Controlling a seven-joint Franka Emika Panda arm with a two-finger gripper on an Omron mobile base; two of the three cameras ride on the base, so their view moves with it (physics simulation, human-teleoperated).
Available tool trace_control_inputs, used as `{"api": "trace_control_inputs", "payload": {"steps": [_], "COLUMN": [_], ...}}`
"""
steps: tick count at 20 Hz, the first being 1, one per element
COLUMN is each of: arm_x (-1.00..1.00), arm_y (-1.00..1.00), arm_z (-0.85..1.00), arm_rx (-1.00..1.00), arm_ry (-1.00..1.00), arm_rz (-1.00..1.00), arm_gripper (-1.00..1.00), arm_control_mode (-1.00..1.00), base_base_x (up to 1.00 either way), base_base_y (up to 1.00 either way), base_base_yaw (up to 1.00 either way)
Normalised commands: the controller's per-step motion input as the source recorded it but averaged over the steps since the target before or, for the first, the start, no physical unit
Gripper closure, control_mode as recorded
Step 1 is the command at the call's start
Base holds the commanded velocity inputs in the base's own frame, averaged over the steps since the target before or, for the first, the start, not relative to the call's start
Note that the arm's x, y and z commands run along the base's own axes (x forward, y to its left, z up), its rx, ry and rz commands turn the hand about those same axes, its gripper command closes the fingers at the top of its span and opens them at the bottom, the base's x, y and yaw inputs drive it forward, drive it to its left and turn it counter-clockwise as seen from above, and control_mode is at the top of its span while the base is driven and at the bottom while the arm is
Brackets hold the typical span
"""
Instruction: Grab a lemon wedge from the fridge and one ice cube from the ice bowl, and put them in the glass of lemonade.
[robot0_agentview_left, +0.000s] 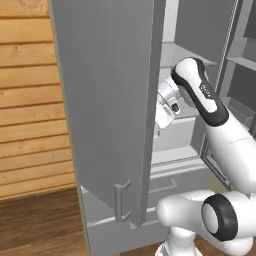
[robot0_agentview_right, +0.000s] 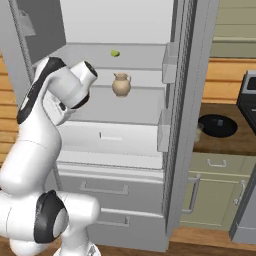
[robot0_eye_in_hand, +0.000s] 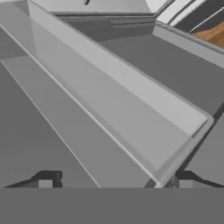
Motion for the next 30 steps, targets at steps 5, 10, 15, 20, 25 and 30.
{"api": "trace_control_inputs", "payload": {"steps": [5, 10, 15, 20, 25, 30], "arm_x": [-0.58, -0.6, -0.3, -0.06, -0.49, -0.08], "arm_y": [1.0, 1.0, 0.99, 0.29, -0.33, -0.79], "arm_z": [0.06, 0.22, 0.23, 0.31, 0.81, 0.9], "arm_rx": [0.0, 0.0, 0.0, -0.1, -0.07, -0.12], "arm_ry": [-0.21, -0.25, -0.3, -0.06, -0.02, -0.13], "arm_rz": [0.11, 0.07, 0.02, 0.0, 0.0, 0.02], "arm_gripper": [-1.0, -1.0, -1.0, -1.0, -1.0, -1.0], "arm_control_mode": [-1.0, -1.0, -1.0, -1.0, -1.0, -1.0], "base_base_x": [0.0, 0.0, 0.0, 0.0, 0.0, 0.0], "base_base_y": [0.0, 0.0, 0.0, 0.0, 0.0, 0.0], "base_base_yaw": [0.0, 0.0, 0.0, 0.0, 0.0, 0.0]}}
